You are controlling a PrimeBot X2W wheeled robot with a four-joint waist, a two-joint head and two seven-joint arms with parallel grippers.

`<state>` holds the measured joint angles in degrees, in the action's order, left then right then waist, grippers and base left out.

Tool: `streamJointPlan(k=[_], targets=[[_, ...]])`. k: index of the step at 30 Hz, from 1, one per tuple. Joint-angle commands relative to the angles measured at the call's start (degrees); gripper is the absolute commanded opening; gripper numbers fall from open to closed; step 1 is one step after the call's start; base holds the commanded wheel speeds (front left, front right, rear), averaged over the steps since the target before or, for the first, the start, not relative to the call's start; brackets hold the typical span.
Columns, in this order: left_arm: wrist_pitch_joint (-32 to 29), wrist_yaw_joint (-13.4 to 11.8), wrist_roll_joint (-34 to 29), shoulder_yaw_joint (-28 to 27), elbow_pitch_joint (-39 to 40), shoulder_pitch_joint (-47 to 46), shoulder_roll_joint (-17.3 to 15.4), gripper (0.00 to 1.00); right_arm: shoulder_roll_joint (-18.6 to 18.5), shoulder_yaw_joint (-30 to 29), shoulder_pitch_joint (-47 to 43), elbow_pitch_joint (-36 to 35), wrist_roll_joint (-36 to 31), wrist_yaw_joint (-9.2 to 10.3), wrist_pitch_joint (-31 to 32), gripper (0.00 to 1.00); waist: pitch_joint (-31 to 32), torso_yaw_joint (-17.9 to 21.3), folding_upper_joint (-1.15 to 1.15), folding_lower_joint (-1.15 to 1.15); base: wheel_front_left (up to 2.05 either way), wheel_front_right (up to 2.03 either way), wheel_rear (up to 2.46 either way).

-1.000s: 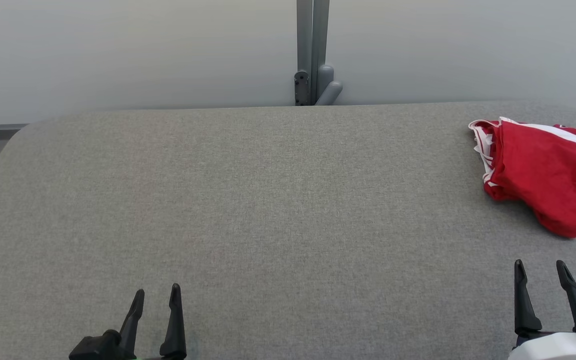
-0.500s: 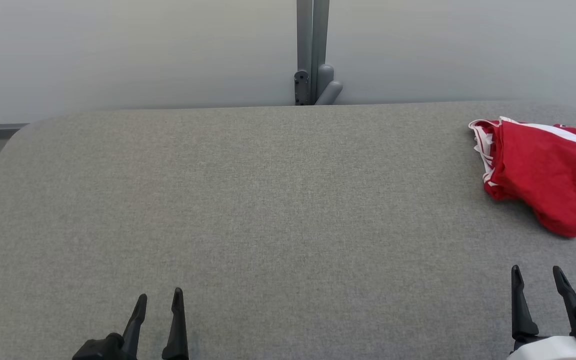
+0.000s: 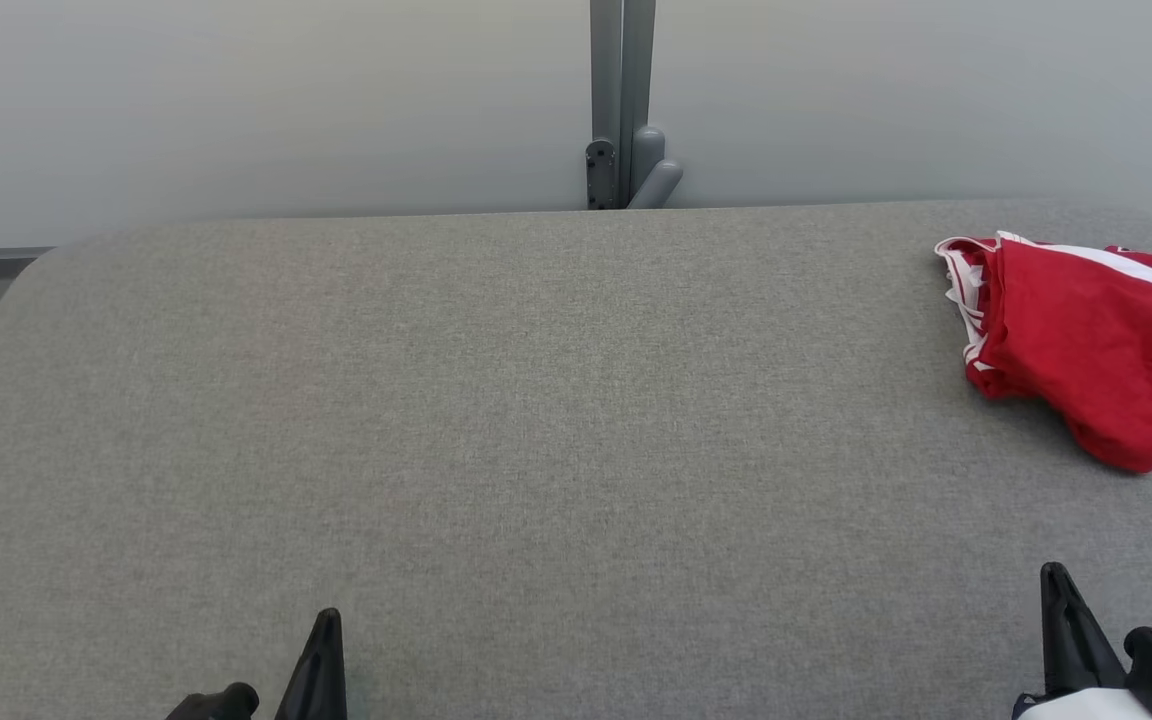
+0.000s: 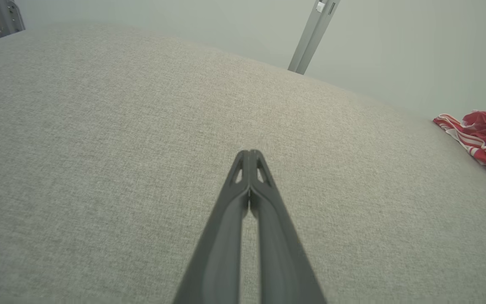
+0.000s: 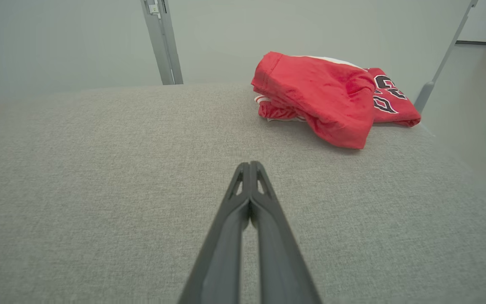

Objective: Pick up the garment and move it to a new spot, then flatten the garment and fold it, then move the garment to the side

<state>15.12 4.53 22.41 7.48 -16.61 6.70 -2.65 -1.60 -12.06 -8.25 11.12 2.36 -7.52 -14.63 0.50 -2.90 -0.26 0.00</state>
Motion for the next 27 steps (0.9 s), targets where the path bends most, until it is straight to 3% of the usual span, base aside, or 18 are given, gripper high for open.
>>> streamJointPlan(k=[1,27], targets=[[-0.39,0.06,1.44,-0.23,0.33,-0.24,-0.03,0.00,-0.11,-0.15,0.56,0.08,1.68,0.00,0.64,0.00,-0.01,0.03,0.00,0.00,0.00,0.00,0.00],[-6.62,1.02,23.48,-4.05,0.96,-4.58,-0.62,0.00,-0.56,1.86,5.11,0.85,29.47,0.01,6.88,0.00,-0.15,0.61,0.05,0.00,0.00,0.00,0.00]])
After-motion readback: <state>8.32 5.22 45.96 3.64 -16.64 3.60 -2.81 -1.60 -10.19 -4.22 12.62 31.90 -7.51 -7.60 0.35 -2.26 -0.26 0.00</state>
